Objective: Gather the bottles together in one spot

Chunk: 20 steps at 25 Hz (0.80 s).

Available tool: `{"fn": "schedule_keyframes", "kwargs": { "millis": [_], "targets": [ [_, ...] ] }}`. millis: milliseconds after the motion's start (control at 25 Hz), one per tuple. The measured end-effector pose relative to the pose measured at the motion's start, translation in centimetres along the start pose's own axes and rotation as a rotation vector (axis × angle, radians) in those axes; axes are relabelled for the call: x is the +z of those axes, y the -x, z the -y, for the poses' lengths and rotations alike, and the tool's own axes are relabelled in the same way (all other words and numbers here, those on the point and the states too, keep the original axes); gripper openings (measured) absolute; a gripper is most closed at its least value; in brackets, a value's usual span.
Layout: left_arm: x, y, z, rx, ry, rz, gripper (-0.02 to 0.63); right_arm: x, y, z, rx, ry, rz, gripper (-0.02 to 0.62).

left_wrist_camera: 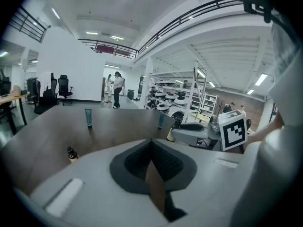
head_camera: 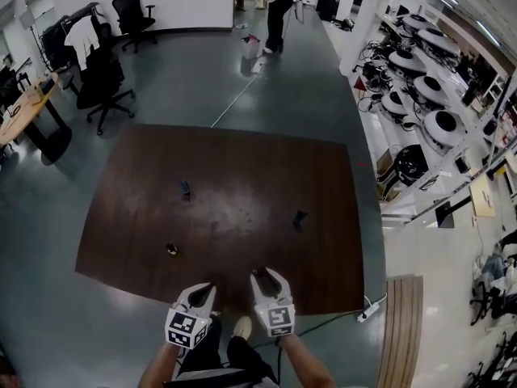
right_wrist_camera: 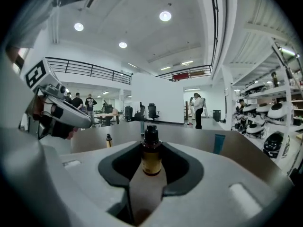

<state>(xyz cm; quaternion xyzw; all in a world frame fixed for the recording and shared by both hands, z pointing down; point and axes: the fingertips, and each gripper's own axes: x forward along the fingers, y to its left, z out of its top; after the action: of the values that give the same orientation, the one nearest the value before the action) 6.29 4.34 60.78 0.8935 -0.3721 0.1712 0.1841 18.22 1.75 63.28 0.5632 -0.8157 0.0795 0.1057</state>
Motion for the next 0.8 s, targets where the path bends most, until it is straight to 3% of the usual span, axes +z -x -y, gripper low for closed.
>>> {"fn": "schedule_keyframes", "kwargs": {
  "millis": [480,800],
  "targets": [
    [-0.8,3.1,-7.3,0.119,0.077,0.028,0.000,1.1,-6.8,-9.2,0.204,0.056,-0.016,0.132],
    [-2.0,4.7,-11.1,0.191,0.134,0.029,0.000,-1.0,-11.3,-13.1,0.301,0.085,-0.074,0.132]
  ]
}}
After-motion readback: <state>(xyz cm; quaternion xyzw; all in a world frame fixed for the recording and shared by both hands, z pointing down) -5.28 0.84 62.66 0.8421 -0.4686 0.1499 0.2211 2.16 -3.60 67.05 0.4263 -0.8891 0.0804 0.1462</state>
